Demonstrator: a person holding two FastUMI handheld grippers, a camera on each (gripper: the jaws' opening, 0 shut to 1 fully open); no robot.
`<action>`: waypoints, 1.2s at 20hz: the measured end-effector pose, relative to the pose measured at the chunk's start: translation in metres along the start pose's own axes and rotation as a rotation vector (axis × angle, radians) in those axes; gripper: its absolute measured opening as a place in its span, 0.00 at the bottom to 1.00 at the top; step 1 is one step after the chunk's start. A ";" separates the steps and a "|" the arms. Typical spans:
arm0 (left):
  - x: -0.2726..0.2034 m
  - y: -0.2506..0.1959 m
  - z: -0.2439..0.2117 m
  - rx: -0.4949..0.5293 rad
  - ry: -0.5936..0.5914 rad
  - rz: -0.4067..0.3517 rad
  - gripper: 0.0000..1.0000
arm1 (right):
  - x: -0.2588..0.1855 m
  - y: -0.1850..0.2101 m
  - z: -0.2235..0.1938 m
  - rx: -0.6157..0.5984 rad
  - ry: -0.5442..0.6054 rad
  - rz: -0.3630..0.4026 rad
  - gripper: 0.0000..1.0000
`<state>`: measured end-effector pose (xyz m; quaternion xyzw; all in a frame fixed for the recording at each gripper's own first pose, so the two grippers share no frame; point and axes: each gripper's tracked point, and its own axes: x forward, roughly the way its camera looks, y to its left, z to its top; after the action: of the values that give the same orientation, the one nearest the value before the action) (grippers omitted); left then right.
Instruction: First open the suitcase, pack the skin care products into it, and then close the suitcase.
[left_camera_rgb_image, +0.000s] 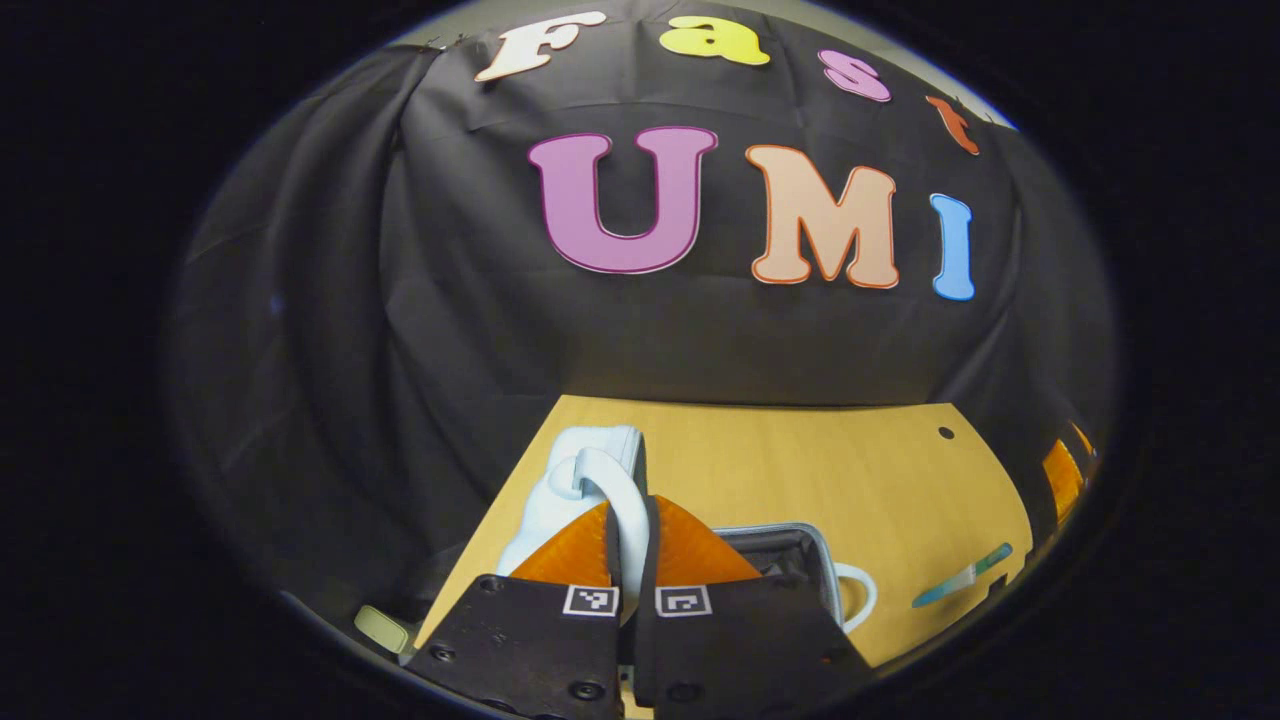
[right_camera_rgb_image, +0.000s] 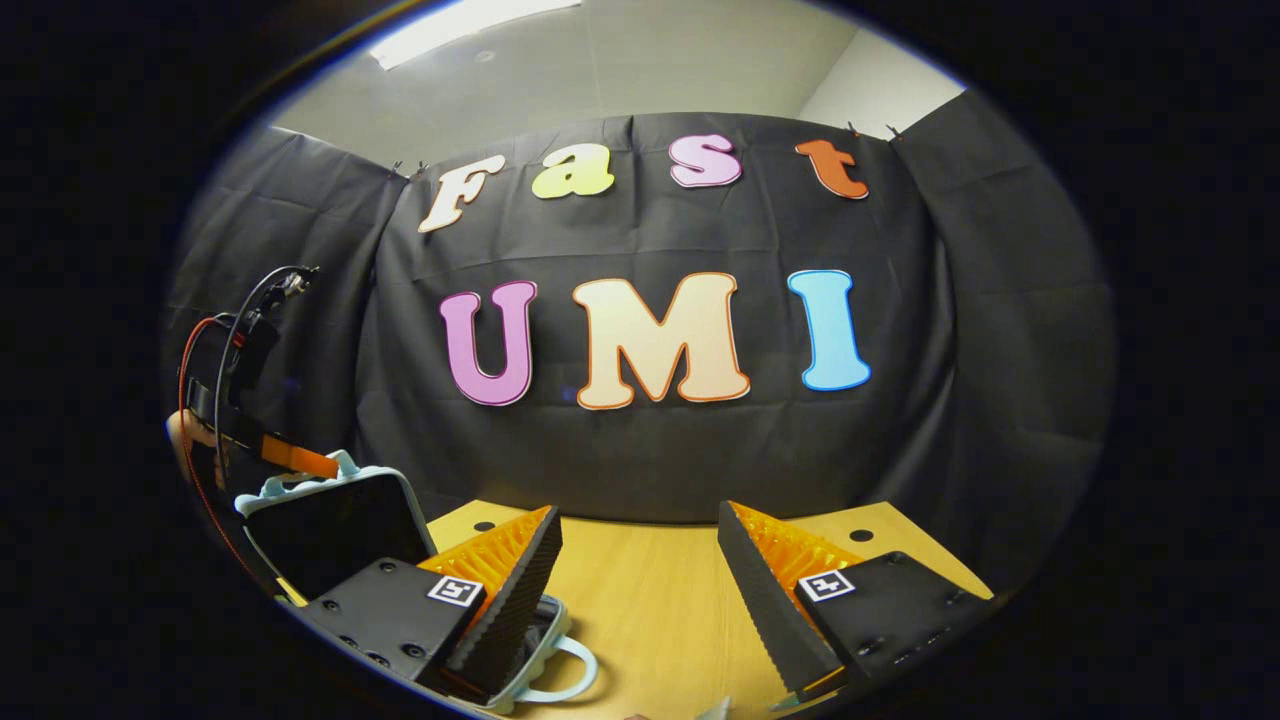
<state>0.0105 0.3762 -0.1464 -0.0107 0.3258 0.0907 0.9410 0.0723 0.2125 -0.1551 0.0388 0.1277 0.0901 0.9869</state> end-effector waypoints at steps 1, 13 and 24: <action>0.002 0.011 0.000 0.001 -0.001 0.009 0.00 | 0.003 0.007 0.000 0.000 0.002 0.002 0.98; 0.025 0.126 -0.031 -0.110 0.022 0.121 0.00 | 0.014 0.054 -0.006 -0.040 0.015 0.021 0.98; 0.056 0.192 -0.092 -0.214 0.129 0.204 0.00 | 0.017 0.060 -0.016 -0.065 0.049 0.010 0.98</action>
<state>-0.0369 0.5669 -0.2463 -0.0835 0.3735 0.2191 0.8975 0.0739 0.2751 -0.1684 0.0050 0.1486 0.0999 0.9838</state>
